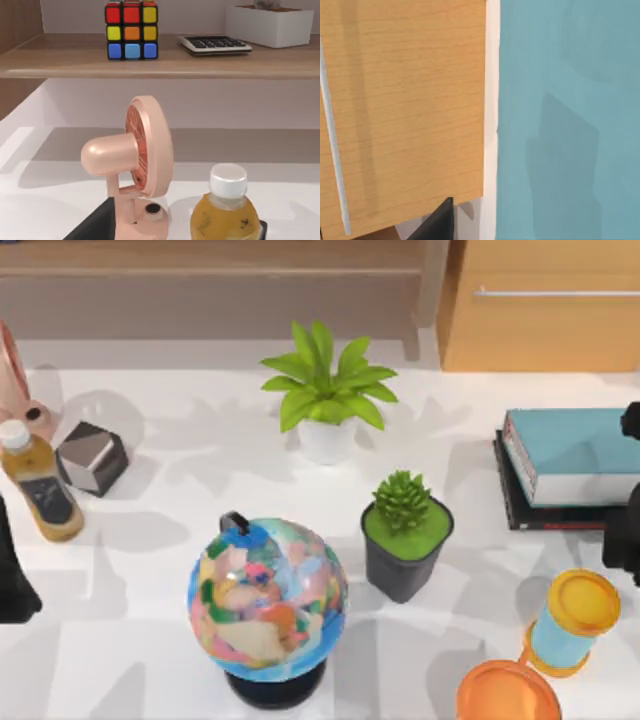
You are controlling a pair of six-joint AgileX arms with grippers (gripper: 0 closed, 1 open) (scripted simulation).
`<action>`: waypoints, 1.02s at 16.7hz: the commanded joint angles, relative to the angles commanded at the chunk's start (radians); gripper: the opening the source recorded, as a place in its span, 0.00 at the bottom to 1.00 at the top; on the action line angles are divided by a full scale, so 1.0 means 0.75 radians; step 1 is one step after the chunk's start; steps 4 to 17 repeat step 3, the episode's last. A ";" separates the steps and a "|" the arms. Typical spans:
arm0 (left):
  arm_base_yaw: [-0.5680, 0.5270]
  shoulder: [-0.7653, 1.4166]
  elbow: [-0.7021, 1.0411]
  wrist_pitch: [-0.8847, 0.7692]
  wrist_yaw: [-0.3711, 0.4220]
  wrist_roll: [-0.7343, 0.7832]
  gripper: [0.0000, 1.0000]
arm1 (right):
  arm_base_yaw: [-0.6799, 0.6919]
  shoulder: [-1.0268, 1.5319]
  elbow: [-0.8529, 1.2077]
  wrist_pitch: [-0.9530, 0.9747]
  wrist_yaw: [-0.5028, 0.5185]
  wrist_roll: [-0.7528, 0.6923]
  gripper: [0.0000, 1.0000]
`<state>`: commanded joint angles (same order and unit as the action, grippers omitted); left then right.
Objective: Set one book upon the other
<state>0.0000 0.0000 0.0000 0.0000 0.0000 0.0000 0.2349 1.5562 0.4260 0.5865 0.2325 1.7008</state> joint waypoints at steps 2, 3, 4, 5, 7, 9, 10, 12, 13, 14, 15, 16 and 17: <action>0.000 0.000 0.000 0.000 0.000 0.000 1.00 | 0.000 0.000 0.000 0.000 0.000 0.000 1.00; 0.000 0.000 0.000 0.000 0.000 0.000 1.00 | 0.000 0.000 0.000 0.000 0.000 0.000 1.00; 0.000 0.000 0.000 0.000 0.000 0.000 1.00 | 0.000 0.000 0.000 0.000 0.000 0.000 1.00; 0.000 0.000 0.000 0.000 0.000 0.000 1.00 | 0.000 0.000 0.000 0.000 0.000 0.000 1.00; 0.000 0.000 0.000 0.000 0.000 0.000 1.00 | 0.000 0.000 0.000 0.000 0.000 0.000 1.00; 0.000 0.000 0.000 0.000 0.000 0.000 1.00 | 0.000 0.000 0.000 0.000 0.000 0.000 1.00; 0.000 0.000 0.000 0.000 0.000 0.000 1.00 | 0.000 0.000 0.000 0.000 0.000 0.000 1.00; 0.000 0.000 0.000 0.000 0.000 0.000 1.00 | 0.000 0.000 0.000 0.000 0.000 0.000 1.00; 0.000 0.000 0.000 0.000 0.000 0.000 1.00 | 0.000 0.000 0.000 0.000 0.000 0.000 1.00; 0.000 0.000 0.000 0.000 0.000 0.000 1.00 | 0.000 0.000 0.000 0.000 0.000 0.000 1.00; 0.000 0.000 0.000 0.000 0.000 0.000 1.00 | 0.000 0.000 0.000 0.000 0.000 0.000 1.00; 0.000 0.000 0.000 0.000 0.000 0.000 1.00 | 0.000 0.000 0.000 0.000 0.000 0.000 1.00; 0.000 0.000 0.000 0.000 0.000 0.000 1.00 | 0.000 0.000 0.000 0.000 0.000 0.000 1.00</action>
